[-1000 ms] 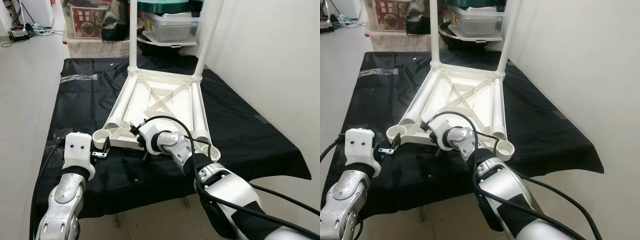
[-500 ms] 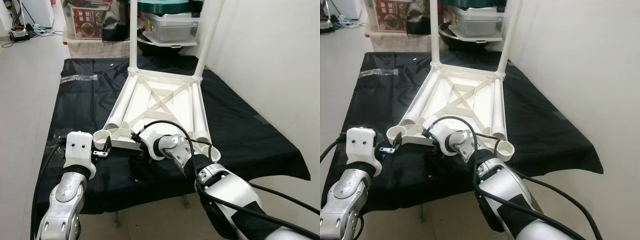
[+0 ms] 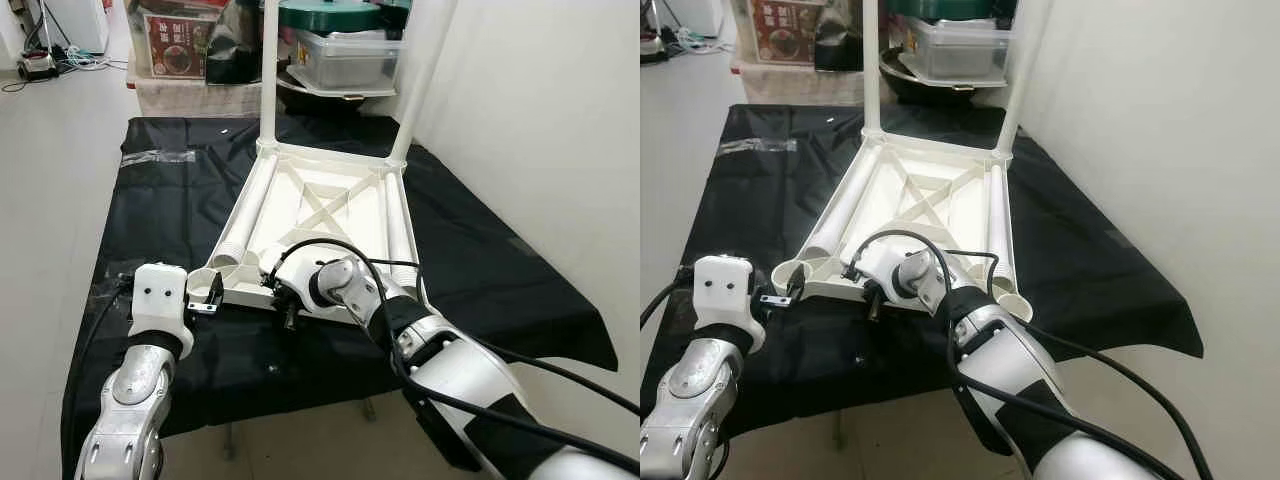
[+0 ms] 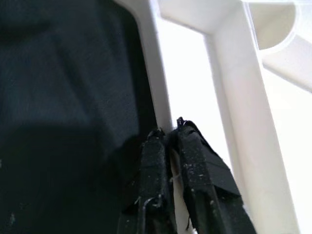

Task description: Building children table

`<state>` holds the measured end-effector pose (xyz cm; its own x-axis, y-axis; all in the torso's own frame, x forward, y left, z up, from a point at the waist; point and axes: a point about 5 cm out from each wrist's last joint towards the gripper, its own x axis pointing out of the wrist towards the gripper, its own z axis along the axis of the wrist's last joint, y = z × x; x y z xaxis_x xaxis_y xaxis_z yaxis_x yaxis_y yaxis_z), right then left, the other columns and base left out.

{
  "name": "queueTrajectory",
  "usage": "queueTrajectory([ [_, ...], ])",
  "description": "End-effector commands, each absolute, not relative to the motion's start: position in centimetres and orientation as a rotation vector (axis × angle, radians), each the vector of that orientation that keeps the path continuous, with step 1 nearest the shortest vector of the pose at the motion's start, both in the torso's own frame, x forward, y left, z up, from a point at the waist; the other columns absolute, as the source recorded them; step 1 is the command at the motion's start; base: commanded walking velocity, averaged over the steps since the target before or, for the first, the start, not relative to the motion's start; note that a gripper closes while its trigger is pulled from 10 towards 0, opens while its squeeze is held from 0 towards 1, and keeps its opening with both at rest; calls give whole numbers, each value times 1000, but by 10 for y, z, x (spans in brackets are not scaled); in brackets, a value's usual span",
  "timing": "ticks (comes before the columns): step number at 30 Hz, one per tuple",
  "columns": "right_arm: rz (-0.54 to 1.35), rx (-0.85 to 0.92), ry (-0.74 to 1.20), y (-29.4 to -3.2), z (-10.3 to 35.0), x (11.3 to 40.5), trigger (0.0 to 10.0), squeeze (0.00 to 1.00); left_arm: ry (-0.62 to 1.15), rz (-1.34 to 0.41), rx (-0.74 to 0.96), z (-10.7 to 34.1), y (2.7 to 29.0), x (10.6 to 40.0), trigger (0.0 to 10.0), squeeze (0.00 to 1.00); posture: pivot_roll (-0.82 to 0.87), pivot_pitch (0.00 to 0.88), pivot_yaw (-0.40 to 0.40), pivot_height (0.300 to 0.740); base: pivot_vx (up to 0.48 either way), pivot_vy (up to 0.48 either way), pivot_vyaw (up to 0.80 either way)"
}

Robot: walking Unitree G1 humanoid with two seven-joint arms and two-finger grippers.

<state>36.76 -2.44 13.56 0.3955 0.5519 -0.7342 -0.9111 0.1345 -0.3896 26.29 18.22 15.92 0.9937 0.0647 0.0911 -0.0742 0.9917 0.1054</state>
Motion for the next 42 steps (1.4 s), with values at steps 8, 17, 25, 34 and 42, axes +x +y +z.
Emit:
queueTrajectory([
  [8, 1367, -1301, 665, -85, 98, 352, 0, 0, -81, 75, 99, 155, 180, 261, 10000, 0, 141, 0, -156, 740, 0, 0, 0],
  [17, 1251, -1507, 768, -160, 117, 364, 0, 0, -79, 68, 95, 155, 179, 263, 10000, 0, 112, 0, -144, 740, 0, 0, 0],
  [25, 1237, -1553, 911, -207, 117, 355, 0, 0, -81, 70, 94, 156, 180, 262, 10000, 0, 96, 0, -143, 740, 0, 0, 0],
  [34, 1251, -1491, 863, -205, 121, 356, 3647, 0, -81, 69, 92, 156, 180, 262, 10000, 0, 90, 0, -138, 740, 0, 0, 0],
  [42, 1175, -1381, 562, -164, 151, 377, 10000, 1000, -84, 71, 91, 156, 180, 262, 10000, 0, 100, 0, -148, 740, 0, 0, 0],
])
